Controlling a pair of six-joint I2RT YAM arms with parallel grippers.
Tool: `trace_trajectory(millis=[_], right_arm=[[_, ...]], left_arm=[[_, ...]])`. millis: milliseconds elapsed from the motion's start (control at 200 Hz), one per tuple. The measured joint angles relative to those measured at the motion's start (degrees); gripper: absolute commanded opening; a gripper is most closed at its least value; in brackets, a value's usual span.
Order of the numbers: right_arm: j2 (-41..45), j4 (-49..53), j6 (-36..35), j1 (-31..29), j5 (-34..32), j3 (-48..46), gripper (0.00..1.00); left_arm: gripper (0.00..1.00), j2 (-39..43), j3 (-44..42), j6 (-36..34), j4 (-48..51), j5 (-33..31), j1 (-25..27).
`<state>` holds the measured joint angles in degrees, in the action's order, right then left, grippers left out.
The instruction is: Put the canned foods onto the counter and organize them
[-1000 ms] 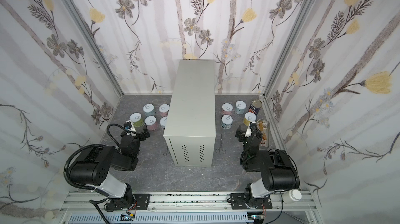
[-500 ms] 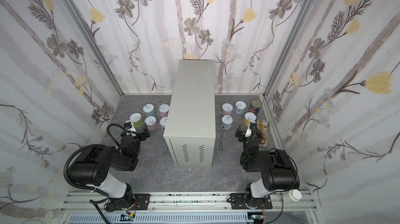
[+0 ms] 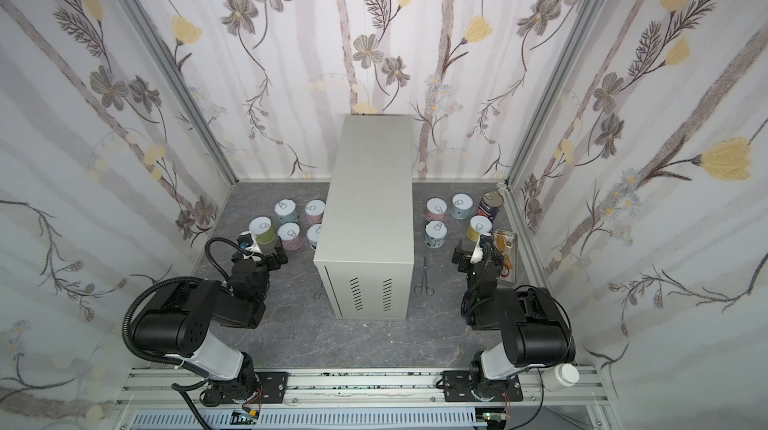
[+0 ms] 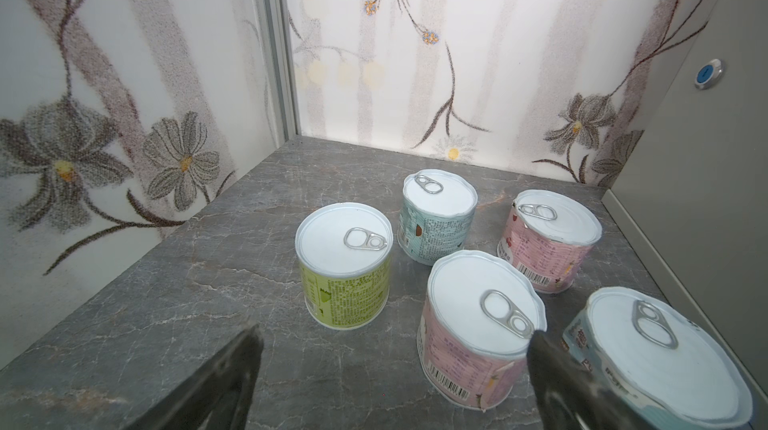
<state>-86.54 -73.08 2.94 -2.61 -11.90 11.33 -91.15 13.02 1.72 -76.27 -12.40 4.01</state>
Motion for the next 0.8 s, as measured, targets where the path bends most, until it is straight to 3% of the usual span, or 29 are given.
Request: trace_trajectory(millis=[804], right_arm=[[0.00,0.00,0.00,0.00,0.00,0.00,1.00]], left_arm=[[1.00,0.02,0.37,0.46,0.26,0.61,-1.11]])
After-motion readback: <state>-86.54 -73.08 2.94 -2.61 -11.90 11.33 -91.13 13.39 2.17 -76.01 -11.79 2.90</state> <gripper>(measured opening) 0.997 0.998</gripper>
